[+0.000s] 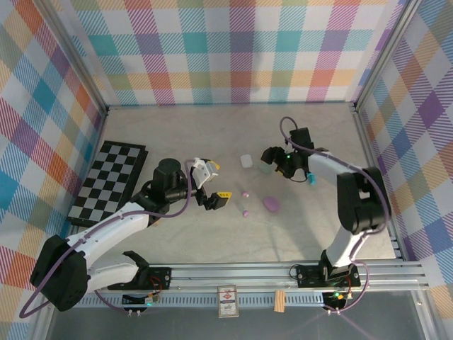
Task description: Insert the wireless bluetooth earbuds into the charging case
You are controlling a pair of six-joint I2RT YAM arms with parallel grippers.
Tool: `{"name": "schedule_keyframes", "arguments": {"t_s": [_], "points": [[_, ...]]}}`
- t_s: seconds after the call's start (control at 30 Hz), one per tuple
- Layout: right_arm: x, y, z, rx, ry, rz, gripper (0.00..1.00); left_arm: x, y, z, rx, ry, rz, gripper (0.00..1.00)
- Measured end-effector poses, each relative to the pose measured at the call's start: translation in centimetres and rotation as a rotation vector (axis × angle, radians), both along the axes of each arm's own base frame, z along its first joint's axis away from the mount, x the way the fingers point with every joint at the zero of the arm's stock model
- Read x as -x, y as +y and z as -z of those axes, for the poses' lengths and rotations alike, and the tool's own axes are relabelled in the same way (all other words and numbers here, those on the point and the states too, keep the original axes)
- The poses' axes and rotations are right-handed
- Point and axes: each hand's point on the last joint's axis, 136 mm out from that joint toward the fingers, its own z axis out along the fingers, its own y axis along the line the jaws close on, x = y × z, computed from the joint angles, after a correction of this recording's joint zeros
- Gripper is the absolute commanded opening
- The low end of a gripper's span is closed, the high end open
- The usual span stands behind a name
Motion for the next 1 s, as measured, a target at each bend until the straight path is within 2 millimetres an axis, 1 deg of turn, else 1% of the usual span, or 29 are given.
{"name": "schedule_keyframes", "arguments": {"t_s": [0.07, 0.1, 0.13, 0.2, 0.33, 0.4, 0.5, 0.6, 0.67, 0.87, 1.0], "points": [[1.0, -0.5, -1.9, 0.066, -0.052, -0.032, 0.84, -0.3, 0.0, -0.1, 0.015, 0.005, -0.009, 1.00], [1.8, -0.6, -2.6, 0.119, -0.075, -0.060, 0.86, -0.5, 0.1, -0.3, 0.025, 0.005, -0.017, 1.00], [2.5, -0.6, -3.0, 0.161, -0.088, -0.085, 0.87, -0.7, 0.1, -0.3, 0.032, 0.011, -0.024, 1.00], [4.8, 0.1, -3.3, 0.269, -0.101, -0.165, 0.89, -1.4, 0.4, -0.5, 0.056, 0.021, -0.044, 1.00], [9.1, 1.2, -2.2, 0.432, -0.083, -0.309, 0.91, -2.8, 1.4, -0.3, 0.095, 0.055, -0.089, 1.00], [11.4, 1.2, -1.3, 0.501, -0.066, -0.375, 0.92, -3.4, 2.0, -0.4, 0.115, 0.066, -0.113, 1.00], [13.8, 0.9, -0.1, 0.576, -0.032, -0.440, 0.92, -4.1, 2.9, -0.7, 0.148, 0.073, -0.143, 1.00], [15.0, 0.3, 1.1, 0.623, -0.003, -0.466, 0.92, -4.6, 3.6, -0.9, 0.171, 0.081, -0.164, 1.00], [15.4, -0.1, 1.8, 0.642, 0.016, -0.472, 0.91, -4.8, 3.7, -1.0, 0.180, 0.084, -0.168, 1.00], [15.4, -0.1, 4.1, 0.684, 0.067, -0.492, 0.83, -4.6, 3.6, -1.3, 0.192, 0.081, -0.157, 1.00], [15.2, 0.3, 4.8, 0.689, 0.066, -0.511, 0.76, -4.6, 3.6, -1.3, 0.193, 0.083, -0.157, 1.00]]}}
